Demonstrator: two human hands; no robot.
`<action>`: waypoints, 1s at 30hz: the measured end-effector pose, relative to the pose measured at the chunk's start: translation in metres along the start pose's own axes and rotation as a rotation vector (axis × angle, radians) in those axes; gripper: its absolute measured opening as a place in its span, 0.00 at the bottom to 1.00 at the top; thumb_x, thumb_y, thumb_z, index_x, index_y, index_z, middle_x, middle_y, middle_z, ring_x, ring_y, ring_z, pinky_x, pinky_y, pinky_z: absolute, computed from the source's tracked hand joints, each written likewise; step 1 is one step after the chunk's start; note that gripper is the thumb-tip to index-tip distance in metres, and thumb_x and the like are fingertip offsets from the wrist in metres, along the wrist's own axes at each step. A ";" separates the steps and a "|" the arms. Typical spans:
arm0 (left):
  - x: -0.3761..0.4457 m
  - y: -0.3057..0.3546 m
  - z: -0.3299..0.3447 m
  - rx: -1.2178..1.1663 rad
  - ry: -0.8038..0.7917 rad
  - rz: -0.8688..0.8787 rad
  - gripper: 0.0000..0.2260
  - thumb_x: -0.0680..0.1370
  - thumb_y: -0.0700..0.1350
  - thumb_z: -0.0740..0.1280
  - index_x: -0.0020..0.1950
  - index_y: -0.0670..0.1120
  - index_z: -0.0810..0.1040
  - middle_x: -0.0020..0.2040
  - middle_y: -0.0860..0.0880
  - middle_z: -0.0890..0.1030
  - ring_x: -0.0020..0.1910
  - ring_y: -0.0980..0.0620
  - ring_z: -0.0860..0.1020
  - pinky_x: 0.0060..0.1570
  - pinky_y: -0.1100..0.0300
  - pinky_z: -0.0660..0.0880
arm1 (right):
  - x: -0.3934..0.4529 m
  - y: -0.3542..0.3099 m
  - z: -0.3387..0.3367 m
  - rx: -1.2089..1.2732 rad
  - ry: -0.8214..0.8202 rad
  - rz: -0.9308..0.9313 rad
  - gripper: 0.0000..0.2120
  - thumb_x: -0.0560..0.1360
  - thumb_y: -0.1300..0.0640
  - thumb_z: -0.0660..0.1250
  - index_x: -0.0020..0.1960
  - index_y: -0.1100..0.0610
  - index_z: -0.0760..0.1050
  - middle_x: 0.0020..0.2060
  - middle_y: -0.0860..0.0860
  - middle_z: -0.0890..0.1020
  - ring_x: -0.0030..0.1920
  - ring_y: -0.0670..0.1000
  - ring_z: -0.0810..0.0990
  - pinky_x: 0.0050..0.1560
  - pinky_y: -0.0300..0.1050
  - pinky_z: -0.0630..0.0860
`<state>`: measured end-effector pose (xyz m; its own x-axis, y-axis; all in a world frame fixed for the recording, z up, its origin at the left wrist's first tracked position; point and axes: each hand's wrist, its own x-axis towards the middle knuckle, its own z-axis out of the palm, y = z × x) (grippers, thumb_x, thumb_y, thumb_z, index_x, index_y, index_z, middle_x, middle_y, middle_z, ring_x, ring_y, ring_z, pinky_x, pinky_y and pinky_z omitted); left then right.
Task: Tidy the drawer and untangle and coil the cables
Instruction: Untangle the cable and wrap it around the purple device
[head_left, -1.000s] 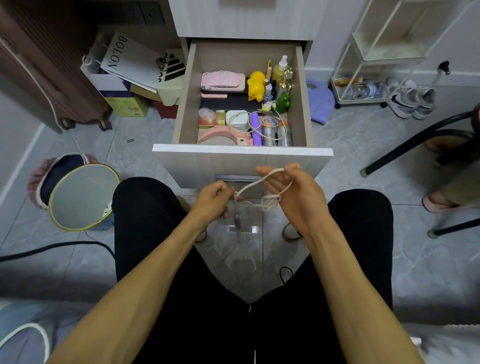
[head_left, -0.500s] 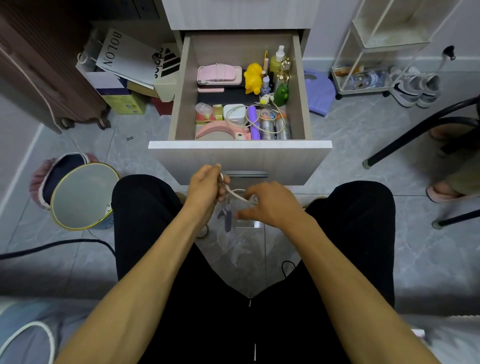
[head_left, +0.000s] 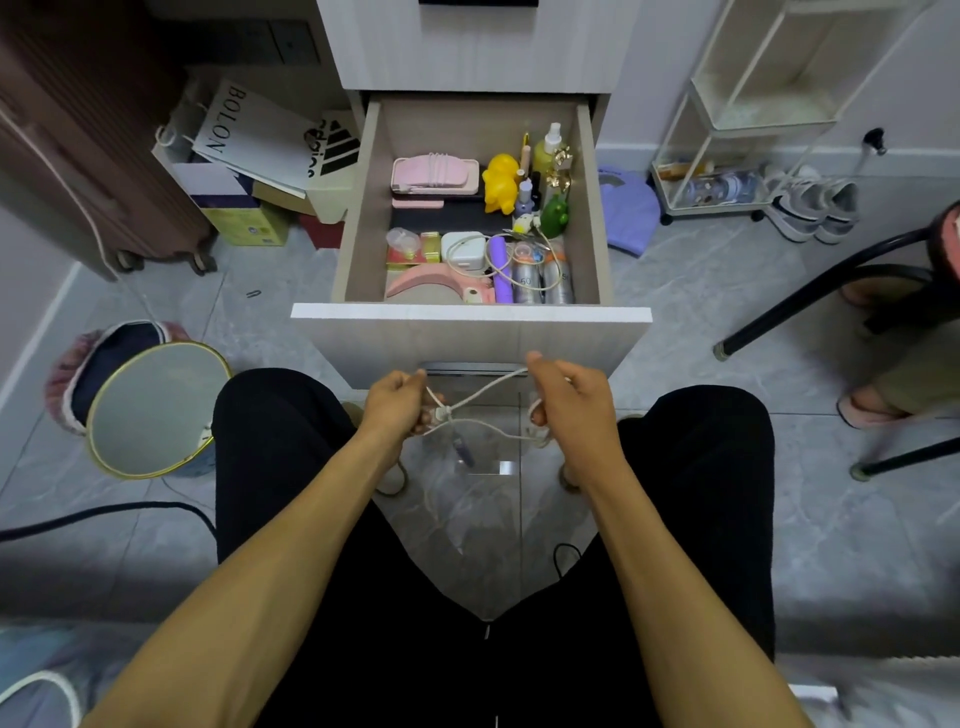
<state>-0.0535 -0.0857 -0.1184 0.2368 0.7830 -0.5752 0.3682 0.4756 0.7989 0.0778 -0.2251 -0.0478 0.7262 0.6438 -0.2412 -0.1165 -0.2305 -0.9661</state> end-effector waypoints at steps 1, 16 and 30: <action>0.002 0.000 0.002 0.050 0.011 0.006 0.15 0.82 0.47 0.62 0.38 0.44 0.71 0.34 0.43 0.81 0.23 0.51 0.69 0.20 0.65 0.66 | -0.001 -0.001 0.000 0.004 0.009 -0.020 0.26 0.78 0.54 0.66 0.23 0.52 0.62 0.18 0.47 0.65 0.26 0.52 0.69 0.30 0.41 0.65; 0.017 -0.001 -0.009 0.163 0.089 -0.121 0.17 0.82 0.48 0.64 0.35 0.43 0.75 0.32 0.44 0.80 0.25 0.51 0.71 0.25 0.61 0.67 | -0.011 -0.010 0.001 0.150 0.041 -0.169 0.23 0.81 0.60 0.61 0.27 0.60 0.65 0.23 0.56 0.68 0.24 0.47 0.71 0.31 0.42 0.71; -0.038 0.037 -0.013 0.019 -0.112 0.152 0.13 0.79 0.47 0.68 0.36 0.44 0.75 0.26 0.51 0.73 0.22 0.56 0.65 0.21 0.66 0.61 | 0.016 0.004 0.001 -0.017 -0.031 0.126 0.14 0.83 0.56 0.56 0.42 0.57 0.74 0.29 0.49 0.75 0.29 0.43 0.75 0.35 0.39 0.73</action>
<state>-0.0608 -0.0925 -0.0648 0.3891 0.7951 -0.4652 0.3372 0.3470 0.8751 0.0878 -0.2150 -0.0550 0.6851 0.6312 -0.3636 -0.1941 -0.3229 -0.9263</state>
